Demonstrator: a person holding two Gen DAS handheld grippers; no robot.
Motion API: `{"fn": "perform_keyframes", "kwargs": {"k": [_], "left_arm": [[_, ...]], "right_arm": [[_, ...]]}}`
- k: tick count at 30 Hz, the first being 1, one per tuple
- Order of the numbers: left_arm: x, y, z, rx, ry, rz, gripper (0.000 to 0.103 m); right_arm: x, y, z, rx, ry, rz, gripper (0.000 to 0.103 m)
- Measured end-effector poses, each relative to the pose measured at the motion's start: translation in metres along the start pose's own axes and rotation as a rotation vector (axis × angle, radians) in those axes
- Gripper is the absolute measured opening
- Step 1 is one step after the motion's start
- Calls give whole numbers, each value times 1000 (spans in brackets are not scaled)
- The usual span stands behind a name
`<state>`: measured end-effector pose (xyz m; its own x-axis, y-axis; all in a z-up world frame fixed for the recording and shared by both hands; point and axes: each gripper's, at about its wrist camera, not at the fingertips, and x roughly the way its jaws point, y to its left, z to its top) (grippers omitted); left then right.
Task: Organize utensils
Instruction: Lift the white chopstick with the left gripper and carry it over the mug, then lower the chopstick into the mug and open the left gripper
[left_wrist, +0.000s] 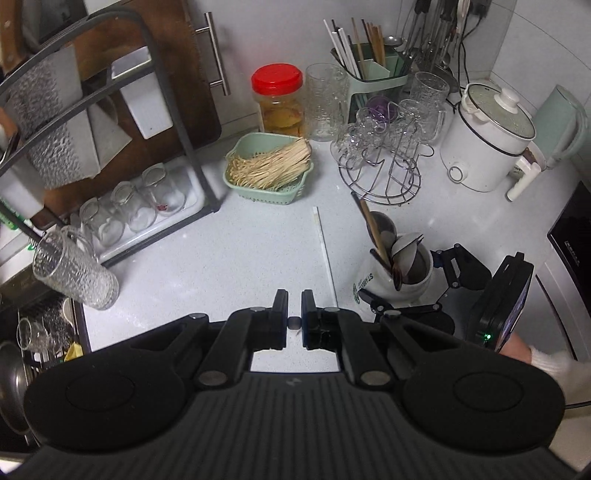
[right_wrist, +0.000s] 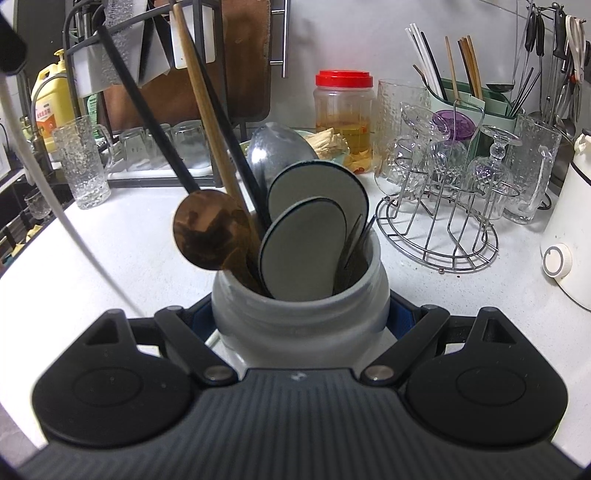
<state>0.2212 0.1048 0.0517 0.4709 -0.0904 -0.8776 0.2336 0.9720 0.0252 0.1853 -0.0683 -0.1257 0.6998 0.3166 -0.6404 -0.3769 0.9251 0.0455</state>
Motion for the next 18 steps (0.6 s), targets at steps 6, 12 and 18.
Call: {"fn": "perform_keyframes", "kwargs": {"k": [6,12,18], "left_arm": [[3,-2,8,13,20,-28,8],[-8,-8,15,26,15,-44,8],[-36,-17,31,42,-8,-67,8]], "right_arm": [[1,0,0,0,-2,-1,91],[2,-1,0,0,-2,2,91],[2,-1,0,-6,1,9,91]]}}
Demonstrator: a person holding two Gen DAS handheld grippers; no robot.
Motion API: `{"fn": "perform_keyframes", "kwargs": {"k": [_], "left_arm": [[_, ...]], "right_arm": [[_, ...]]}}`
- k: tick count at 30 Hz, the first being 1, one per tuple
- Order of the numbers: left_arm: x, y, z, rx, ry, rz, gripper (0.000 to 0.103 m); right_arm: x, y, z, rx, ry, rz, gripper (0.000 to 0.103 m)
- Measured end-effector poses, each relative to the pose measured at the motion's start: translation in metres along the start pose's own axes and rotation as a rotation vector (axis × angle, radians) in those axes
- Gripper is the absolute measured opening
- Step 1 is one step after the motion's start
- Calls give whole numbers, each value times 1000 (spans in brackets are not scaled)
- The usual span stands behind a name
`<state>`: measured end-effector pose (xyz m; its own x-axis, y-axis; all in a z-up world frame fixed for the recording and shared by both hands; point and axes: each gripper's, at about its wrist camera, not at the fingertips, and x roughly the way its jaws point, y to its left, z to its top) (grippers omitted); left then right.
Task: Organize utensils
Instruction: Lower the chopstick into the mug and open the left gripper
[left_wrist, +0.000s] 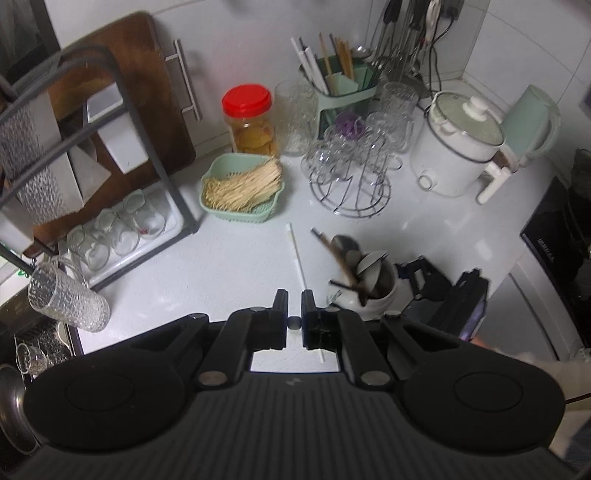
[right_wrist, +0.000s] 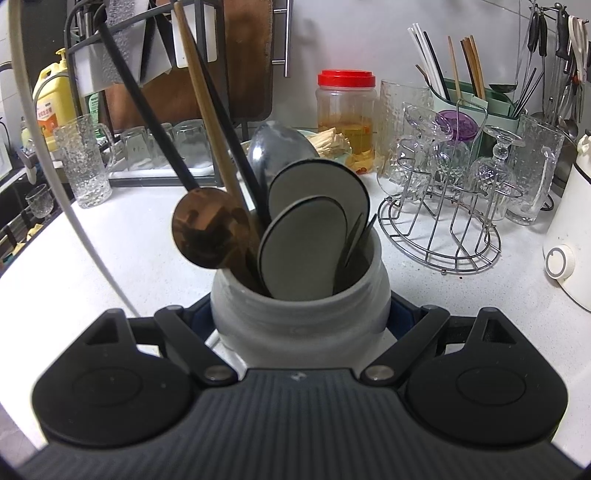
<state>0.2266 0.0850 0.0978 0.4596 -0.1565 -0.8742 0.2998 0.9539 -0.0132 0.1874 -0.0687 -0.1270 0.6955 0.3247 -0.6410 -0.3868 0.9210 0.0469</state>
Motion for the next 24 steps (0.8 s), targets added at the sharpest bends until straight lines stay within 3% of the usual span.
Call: {"fn": "perform_keyframes", "kwargs": {"k": [14,24], "left_arm": [[-76,-34,42,47,-63,-62,8],[-86,-66,72,124,-119,-94,8]], "right_arm": [[1,-1,0,-8,-3,10,91],[1,-1,-1,-18,-8,18,91]]}}
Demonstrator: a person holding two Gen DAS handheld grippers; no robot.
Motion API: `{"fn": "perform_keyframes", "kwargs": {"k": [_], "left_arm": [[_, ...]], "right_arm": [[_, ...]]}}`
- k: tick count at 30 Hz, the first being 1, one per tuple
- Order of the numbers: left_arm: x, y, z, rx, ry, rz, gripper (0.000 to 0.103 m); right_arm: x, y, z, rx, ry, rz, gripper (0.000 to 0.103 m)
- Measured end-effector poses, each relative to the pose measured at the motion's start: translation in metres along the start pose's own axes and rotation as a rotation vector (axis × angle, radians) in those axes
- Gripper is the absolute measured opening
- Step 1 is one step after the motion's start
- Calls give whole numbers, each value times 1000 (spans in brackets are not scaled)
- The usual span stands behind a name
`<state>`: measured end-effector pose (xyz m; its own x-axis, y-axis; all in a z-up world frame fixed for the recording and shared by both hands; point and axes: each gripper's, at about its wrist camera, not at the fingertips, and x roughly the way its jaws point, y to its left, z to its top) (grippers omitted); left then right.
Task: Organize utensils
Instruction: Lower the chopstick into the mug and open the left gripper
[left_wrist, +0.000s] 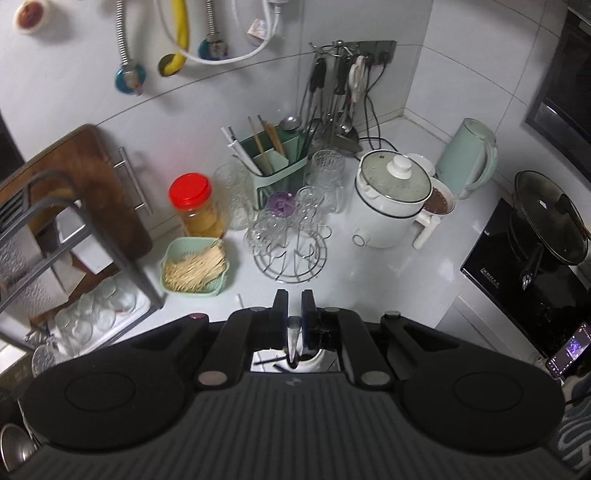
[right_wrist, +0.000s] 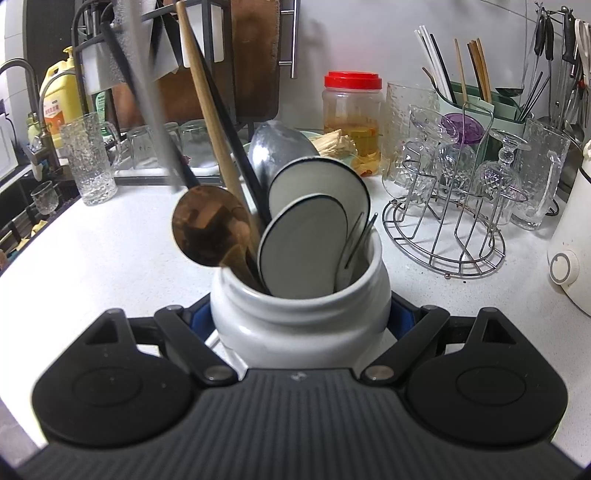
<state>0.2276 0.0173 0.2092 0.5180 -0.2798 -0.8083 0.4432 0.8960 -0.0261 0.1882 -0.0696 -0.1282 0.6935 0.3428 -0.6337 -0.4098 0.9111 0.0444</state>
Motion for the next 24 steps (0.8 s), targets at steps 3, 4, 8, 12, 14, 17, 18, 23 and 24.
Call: {"fn": "perform_keyframes", "kwargs": {"k": [3,4,8,12,14,17,18,23,24], "left_arm": [[12,-2,7,7,4,2,8],[18,-1,9,4,13,-11,8],[39,0,15,4,34,-30,8],[56,0,16,5,53,-33,8],[65,0,14,6,64,-34,8],[78,-1,9,15,73,-39,8],[83,-1,8,9,79,-42,8],[113,-3,-3,-23,115,-77,8],[119,-3,-6,-24,125,-79,8]], "right_arm": [[0,0,-1,-1,-5,1,91],[0,1,-1,-2,-5,0,91],[0,1,-1,0,-9,1,91],[-1,0,-2,9,-14,-1,91],[-1,0,-2,10,-16,-2,91],[-1,0,-2,10,-18,-2,91],[-1,1,-3,10,-18,-2,91],[-1,1,-2,8,-20,-2,91],[-1,1,-2,9,-20,-3,91]]}}
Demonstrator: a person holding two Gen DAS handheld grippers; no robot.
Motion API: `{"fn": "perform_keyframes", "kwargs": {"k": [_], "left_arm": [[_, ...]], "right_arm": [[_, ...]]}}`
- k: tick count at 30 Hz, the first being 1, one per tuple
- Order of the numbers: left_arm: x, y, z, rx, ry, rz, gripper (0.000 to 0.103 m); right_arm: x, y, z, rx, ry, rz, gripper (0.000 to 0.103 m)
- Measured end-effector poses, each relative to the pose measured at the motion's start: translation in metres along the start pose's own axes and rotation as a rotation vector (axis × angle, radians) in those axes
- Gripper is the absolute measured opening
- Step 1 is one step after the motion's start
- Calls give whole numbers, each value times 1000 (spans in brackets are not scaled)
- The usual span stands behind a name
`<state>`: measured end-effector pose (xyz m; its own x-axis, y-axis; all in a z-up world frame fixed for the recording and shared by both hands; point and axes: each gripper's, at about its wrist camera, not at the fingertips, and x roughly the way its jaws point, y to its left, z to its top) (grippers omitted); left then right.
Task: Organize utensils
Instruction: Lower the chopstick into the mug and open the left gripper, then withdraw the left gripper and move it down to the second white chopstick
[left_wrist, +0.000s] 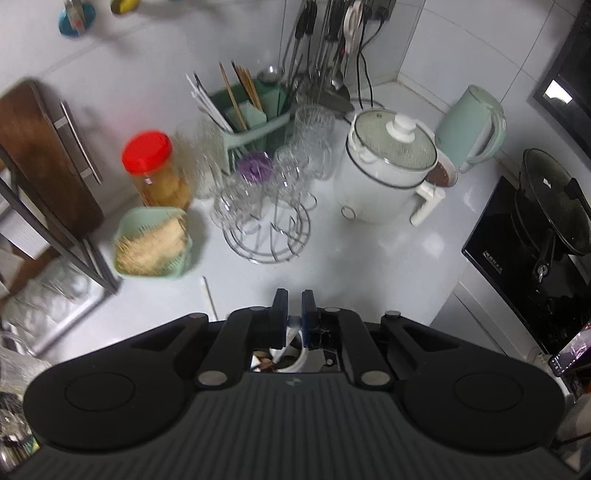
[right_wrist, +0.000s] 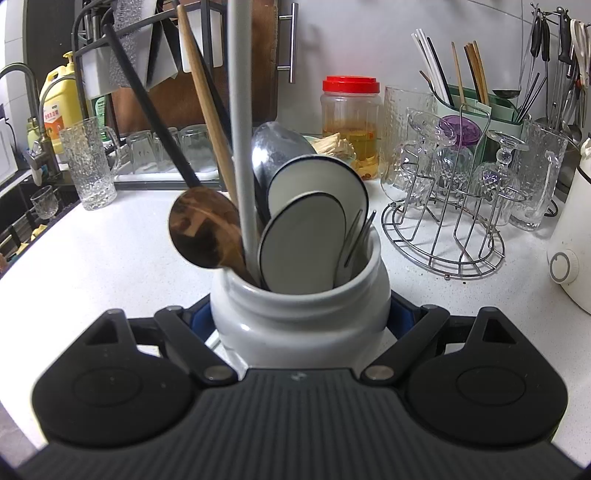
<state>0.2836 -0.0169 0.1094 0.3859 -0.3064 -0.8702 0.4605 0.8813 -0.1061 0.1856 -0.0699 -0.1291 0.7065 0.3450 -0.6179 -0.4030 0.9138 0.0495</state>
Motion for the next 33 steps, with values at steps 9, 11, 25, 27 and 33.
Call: {"fn": "perform_keyframes", "kwargs": {"k": [9,11,25,27,33], "left_arm": [[46,8,-22,-15,74,9,9],[46,10,-24,-3,55,12,9],[-11,15,-42,-39,-130,-29,46],[-25,18,-49,-58,-181,-19,52],[-55,35,-79,-145,-292,-16,60]], "right_arm": [[0,0,0,-4,5,-7,91],[1,0,1,-6,8,-7,91],[2,0,3,-5,24,-17,92],[3,0,4,3,29,-13,94],[5,1,6,37,36,-33,103]]}}
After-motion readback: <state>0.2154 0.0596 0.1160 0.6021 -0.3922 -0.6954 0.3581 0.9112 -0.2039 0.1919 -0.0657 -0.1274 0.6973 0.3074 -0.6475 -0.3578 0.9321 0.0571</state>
